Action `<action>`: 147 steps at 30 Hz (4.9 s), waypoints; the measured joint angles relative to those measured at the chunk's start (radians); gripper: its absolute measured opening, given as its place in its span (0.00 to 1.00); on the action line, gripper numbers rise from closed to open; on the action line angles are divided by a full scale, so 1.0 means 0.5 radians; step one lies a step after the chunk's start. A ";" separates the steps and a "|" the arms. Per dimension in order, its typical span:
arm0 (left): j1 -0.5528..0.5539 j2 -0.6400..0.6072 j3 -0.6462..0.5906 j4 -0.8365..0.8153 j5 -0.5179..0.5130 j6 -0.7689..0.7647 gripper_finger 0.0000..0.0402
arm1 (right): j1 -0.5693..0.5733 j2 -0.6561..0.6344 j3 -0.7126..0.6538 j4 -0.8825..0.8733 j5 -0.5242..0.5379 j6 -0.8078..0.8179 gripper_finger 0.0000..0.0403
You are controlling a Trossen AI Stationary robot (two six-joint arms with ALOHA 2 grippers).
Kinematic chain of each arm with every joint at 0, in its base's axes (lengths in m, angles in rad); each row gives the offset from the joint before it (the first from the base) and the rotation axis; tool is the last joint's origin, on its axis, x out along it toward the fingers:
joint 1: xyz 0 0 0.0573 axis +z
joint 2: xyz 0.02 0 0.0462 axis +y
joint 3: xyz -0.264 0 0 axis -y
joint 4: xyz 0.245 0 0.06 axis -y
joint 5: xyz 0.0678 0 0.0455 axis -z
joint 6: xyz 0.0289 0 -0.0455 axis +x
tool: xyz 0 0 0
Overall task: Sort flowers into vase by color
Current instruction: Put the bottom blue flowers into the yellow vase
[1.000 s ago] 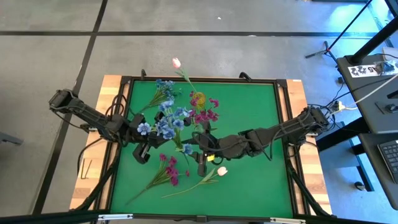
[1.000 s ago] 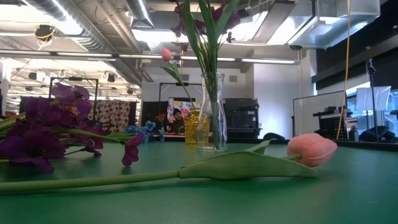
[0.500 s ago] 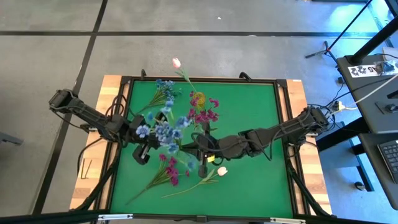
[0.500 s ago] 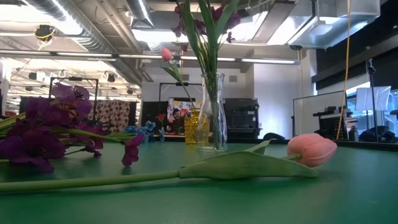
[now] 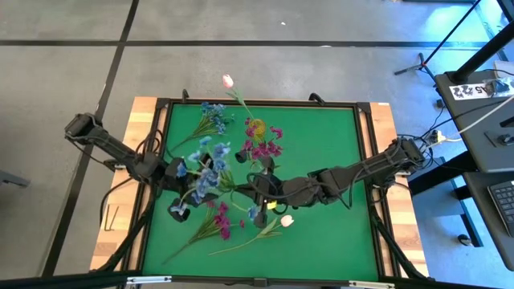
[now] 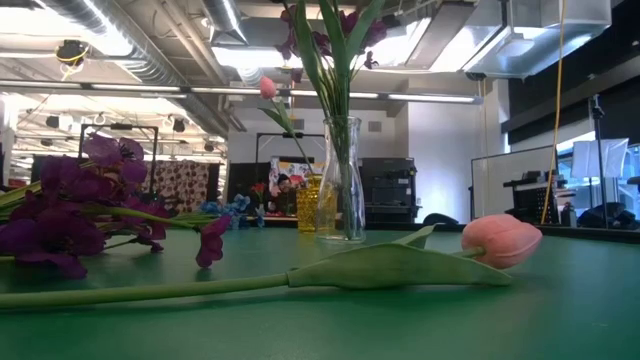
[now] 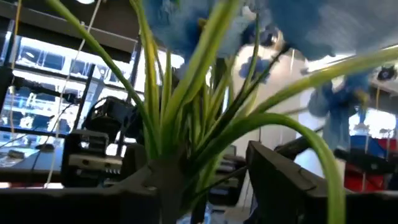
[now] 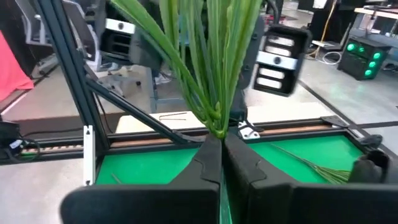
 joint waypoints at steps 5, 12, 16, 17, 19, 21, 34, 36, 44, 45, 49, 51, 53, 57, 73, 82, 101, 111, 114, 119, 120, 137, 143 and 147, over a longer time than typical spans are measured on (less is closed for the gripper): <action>-0.123 -0.107 0.000 -0.263 -0.308 0.138 0.47 | 0.000 -0.071 0.000 -0.092 0.046 0.009 0.00; -0.308 -0.295 -0.001 -0.593 -0.719 0.244 0.48 | 0.020 -0.161 0.002 -0.210 0.168 0.053 0.00; -0.374 -0.350 -0.002 -0.746 -0.942 0.243 0.48 | 0.024 -0.183 0.002 -0.192 0.213 0.019 0.00; -0.388 -0.357 -0.002 -0.773 -0.988 0.243 0.48 | 0.024 -0.184 0.002 -0.182 0.216 0.005 0.00; -0.418 -0.363 -0.002 -0.813 -1.067 0.245 0.48 | 0.024 -0.197 0.002 -0.190 0.214 -0.007 0.00; -0.439 -0.365 -0.002 -0.826 -1.142 0.247 0.48 | 0.024 -0.204 0.002 -0.184 0.220 -0.011 0.00; -0.516 -0.365 -0.002 -0.839 -1.385 0.347 0.48 | 0.021 -0.448 0.002 -0.110 0.328 -0.359 0.00; -0.515 -0.365 -0.002 -0.886 -1.389 0.346 0.48 | 0.002 -0.491 0.002 -0.103 0.382 -0.430 0.00; -0.381 -0.377 -0.002 -1.373 -1.491 0.136 0.48 | -0.254 -0.563 -0.020 -0.206 0.295 -0.455 0.00; -0.343 -0.383 -0.002 -1.431 -1.472 0.090 0.48 | -0.302 -0.563 -0.047 -0.206 0.266 -0.455 0.00; -0.175 -0.413 -0.002 -1.559 -1.362 -0.006 0.48 | -0.525 -0.613 -0.155 -0.202 0.124 -0.423 0.00; -0.090 -0.435 -0.002 -1.624 -1.279 -0.030 0.48 | -0.646 -0.667 -0.214 -0.181 0.018 -0.417 0.00; -0.011 -0.461 -0.002 -1.681 -1.225 -0.039 0.48 | -0.764 -0.721 -0.273 -0.174 -0.080 -0.404 0.00; 0.093 -0.538 -0.002 -1.825 -1.214 -0.065 0.48 | -1.000 -0.847 -0.407 -0.141 -0.282 -0.398 0.00; 0.483 -0.726 -0.053 -2.048 -0.931 -0.081 0.48 | -1.793 -1.051 -1.359 0.994 -1.211 -0.267 0.00; 0.660 -0.734 -0.177 -1.575 -0.807 0.184 0.48 | -2.040 -0.884 -1.817 1.910 -1.601 -0.052 0.00; 1.193 -0.747 -0.555 -1.155 -0.213 -0.084 0.48 | -2.026 -0.028 -1.820 2.913 -1.796 0.233 0.00; 1.184 -0.742 -0.594 -1.178 -0.210 -0.169 0.48 | -1.920 0.228 -1.623 2.954 -1.795 0.224 0.00; 1.168 -0.738 -0.594 -1.179 -0.210 -0.177 0.48 | -1.920 0.287 -1.583 2.954 -1.794 0.224 0.00; 1.158 -0.738 -0.594 -1.243 -0.210 -0.179 0.48 | -1.920 0.313 -1.571 2.955 -1.794 0.231 0.00; 1.158 -0.738 -0.594 -1.261 -0.211 -0.181 0.48 | -1.920 0.313 -1.571 2.956 -1.794 0.231 0.00; 1.158 -0.738 -0.594 -1.273 -0.212 -0.195 0.48 | -1.827 0.313 -1.562 2.952 -1.692 0.188 0.00; 1.157 -0.736 -0.594 -1.273 -0.212 -0.196 0.48 | -1.804 0.362 -1.454 2.889 -1.745 0.201 0.00; 1.148 -0.736 -0.594 -1.278 -0.208 -0.207 0.48 | -1.779 0.446 -1.399 2.841 -1.760 0.198 0.00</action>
